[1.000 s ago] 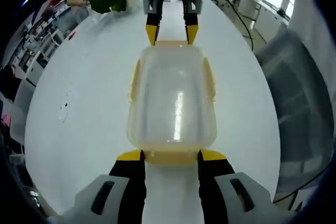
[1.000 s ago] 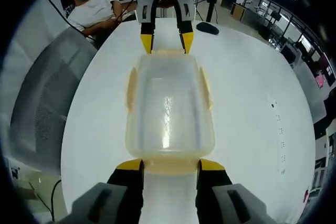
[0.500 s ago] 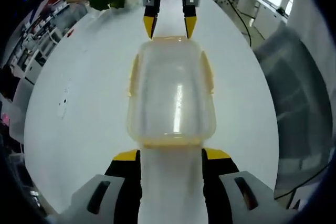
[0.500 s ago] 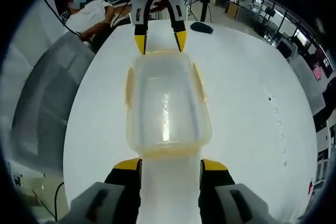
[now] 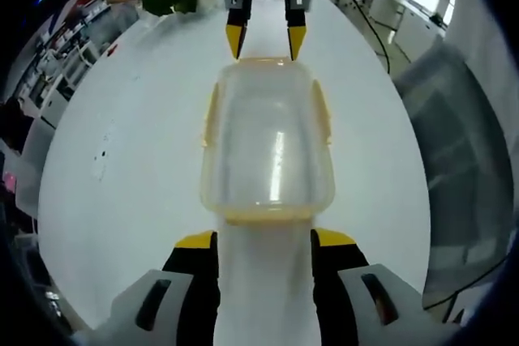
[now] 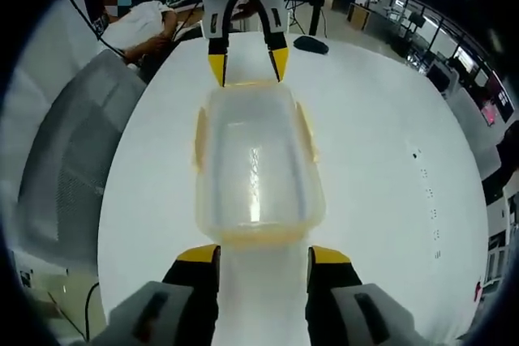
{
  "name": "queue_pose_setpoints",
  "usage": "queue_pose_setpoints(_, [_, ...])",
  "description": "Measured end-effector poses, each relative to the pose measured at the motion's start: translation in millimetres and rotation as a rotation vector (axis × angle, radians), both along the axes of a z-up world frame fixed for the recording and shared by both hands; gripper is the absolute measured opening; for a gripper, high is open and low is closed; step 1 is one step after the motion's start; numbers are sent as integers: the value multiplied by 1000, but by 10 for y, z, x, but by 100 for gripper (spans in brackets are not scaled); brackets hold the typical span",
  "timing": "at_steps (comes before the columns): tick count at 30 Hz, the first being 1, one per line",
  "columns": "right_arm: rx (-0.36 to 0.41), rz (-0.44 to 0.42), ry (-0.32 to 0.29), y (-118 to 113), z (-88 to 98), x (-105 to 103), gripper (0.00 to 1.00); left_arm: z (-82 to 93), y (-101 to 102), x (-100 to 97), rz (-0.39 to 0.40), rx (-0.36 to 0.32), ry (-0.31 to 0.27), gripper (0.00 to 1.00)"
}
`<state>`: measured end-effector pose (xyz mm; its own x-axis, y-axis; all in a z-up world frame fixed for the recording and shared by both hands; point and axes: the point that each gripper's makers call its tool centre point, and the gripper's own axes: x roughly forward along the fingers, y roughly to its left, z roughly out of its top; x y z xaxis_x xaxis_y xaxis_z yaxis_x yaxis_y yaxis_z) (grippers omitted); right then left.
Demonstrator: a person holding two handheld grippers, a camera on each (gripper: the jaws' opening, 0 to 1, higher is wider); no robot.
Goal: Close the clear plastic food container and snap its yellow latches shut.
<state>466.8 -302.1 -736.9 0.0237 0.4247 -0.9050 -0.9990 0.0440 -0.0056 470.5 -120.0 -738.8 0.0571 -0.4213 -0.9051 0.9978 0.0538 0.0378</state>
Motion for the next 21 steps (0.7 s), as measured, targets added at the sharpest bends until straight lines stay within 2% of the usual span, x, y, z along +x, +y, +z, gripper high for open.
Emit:
queue_pose_setpoints(4, [7,-8,-3,-2,24,1,41,43,9,26,23,-13,-4,40])
queue_pose_setpoints(14, [51,-80,26,63,94,33,41,117,-64,-50,88,-59,52,42])
queue_pose_setpoints(18, [55,-113,22,100,139,56,42,153,-85,-18,173,-91,81,41])
queue_pose_setpoints(21, [77,-153,28,160,190,74,44,165,-96,-3,205,-99,81,39])
